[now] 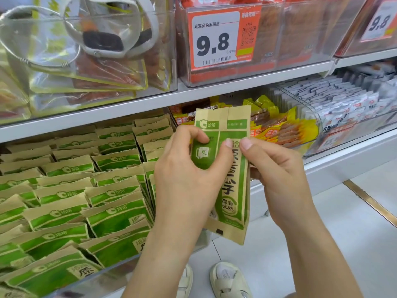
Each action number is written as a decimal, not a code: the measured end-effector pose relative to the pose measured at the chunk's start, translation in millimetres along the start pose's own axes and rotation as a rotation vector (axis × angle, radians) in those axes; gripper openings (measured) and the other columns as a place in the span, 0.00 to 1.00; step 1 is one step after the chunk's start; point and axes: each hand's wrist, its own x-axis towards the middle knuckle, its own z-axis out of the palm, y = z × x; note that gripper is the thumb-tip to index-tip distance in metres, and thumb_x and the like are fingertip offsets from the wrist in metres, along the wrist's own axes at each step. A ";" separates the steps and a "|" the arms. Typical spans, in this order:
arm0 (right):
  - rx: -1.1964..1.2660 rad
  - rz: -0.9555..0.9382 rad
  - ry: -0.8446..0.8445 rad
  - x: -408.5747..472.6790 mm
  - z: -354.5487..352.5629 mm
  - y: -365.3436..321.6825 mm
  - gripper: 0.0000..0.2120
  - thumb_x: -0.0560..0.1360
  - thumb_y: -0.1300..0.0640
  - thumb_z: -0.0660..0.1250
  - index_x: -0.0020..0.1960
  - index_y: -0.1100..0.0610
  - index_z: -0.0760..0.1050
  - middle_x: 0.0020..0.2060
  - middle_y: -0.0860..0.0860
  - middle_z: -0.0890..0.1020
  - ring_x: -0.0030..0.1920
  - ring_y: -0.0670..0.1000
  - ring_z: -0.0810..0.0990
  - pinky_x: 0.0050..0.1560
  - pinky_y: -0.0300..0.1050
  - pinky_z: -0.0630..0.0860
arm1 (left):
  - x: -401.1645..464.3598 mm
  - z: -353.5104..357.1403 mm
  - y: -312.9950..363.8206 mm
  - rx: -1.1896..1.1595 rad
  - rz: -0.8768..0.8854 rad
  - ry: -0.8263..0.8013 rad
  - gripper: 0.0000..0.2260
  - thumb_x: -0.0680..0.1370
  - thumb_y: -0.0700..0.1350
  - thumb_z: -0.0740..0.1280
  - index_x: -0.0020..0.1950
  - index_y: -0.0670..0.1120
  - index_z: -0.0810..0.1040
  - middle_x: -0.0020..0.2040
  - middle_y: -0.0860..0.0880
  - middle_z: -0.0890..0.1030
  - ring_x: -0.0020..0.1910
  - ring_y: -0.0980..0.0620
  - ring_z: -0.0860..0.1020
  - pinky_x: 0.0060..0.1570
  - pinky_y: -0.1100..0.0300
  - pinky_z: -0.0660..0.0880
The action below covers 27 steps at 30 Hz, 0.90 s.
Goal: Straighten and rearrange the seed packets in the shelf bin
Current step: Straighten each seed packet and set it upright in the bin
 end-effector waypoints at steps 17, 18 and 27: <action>0.021 0.066 -0.056 2.3 0.2 -1.5 0.12 0.73 0.50 0.64 0.48 0.53 0.84 0.40 0.49 0.85 0.38 0.46 0.82 0.33 0.37 0.78 | 4.7 -1.1 2.1 -0.138 -0.139 -0.079 0.07 0.78 0.53 0.64 0.44 0.53 0.77 0.41 0.52 0.82 0.42 0.49 0.81 0.44 0.44 0.79; 0.031 0.082 -0.049 2.6 -0.8 -1.3 0.11 0.73 0.51 0.65 0.48 0.53 0.83 0.40 0.50 0.85 0.38 0.46 0.82 0.33 0.38 0.78 | 5.4 -2.3 3.3 -0.193 -0.180 -0.107 0.08 0.79 0.53 0.65 0.45 0.51 0.78 0.39 0.51 0.82 0.39 0.50 0.81 0.42 0.49 0.80; 0.041 0.092 -0.015 2.8 0.0 -0.8 0.07 0.70 0.54 0.68 0.43 0.53 0.84 0.38 0.52 0.84 0.37 0.48 0.81 0.32 0.38 0.78 | 2.2 -6.4 4.6 -0.380 -0.251 -0.293 0.26 0.67 0.66 0.69 0.49 0.45 0.74 0.39 0.52 0.80 0.37 0.54 0.81 0.38 0.60 0.79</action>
